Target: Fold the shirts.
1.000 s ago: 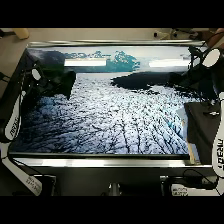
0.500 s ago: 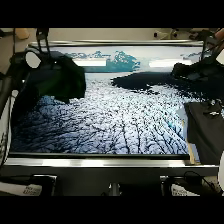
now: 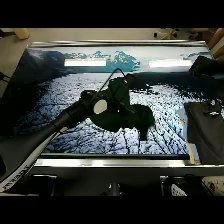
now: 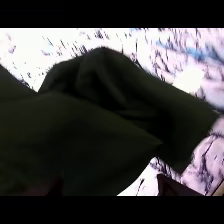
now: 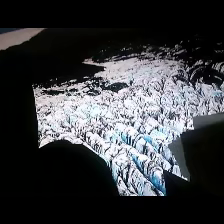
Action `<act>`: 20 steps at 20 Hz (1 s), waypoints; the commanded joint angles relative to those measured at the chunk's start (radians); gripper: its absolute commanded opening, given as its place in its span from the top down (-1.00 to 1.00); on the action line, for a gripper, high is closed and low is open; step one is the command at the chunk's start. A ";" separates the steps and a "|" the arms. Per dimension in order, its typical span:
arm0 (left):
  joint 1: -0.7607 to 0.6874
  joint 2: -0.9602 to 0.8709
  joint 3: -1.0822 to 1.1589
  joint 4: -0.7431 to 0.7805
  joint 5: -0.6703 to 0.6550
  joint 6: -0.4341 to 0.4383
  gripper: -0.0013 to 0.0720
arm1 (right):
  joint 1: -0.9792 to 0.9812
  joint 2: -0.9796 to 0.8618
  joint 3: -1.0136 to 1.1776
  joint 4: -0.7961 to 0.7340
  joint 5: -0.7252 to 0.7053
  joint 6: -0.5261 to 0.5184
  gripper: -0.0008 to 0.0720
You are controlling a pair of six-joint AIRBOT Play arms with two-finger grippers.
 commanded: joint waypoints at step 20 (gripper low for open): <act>0.622 -0.112 -0.366 -0.548 0.157 -0.113 -0.88 | 0.000 -0.391 -0.370 0.139 -0.018 -0.120 -0.97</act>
